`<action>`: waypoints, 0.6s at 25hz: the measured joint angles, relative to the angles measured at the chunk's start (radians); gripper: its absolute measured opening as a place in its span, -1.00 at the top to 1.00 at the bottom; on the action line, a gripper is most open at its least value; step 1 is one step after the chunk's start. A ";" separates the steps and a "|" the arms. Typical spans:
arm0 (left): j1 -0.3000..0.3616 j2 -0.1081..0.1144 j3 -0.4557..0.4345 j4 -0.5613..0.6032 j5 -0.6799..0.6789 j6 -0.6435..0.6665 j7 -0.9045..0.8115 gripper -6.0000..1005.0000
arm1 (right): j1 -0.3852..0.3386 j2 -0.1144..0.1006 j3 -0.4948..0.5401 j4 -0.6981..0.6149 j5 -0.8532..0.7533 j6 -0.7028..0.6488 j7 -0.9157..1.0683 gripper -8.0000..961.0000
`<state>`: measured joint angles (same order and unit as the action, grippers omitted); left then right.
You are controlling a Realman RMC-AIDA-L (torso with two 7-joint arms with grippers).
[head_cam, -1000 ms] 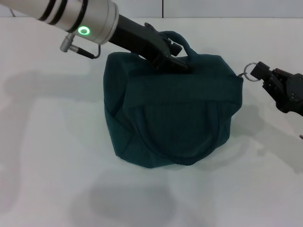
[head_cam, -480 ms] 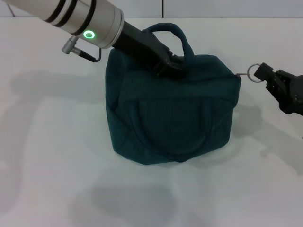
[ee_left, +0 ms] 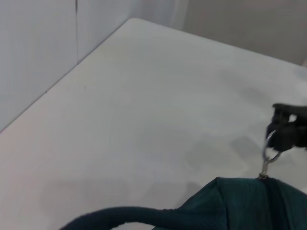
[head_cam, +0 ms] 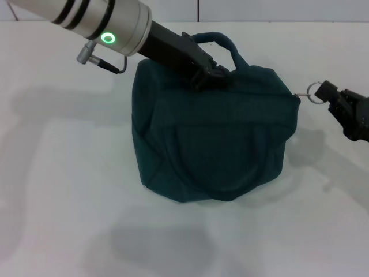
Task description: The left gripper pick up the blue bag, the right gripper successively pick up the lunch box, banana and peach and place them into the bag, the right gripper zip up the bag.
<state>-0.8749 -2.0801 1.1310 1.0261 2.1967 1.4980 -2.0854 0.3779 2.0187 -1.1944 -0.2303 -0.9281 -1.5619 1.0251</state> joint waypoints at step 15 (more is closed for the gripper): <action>0.008 0.005 -0.067 0.035 -0.020 0.063 -0.029 0.89 | 0.001 -0.001 -0.004 0.022 -0.005 0.118 -0.035 0.95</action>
<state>-0.8664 -2.0751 1.0635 1.0611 2.1762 1.5611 -2.1139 0.3792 2.0181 -1.1984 -0.2085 -0.9327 -1.4442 0.9896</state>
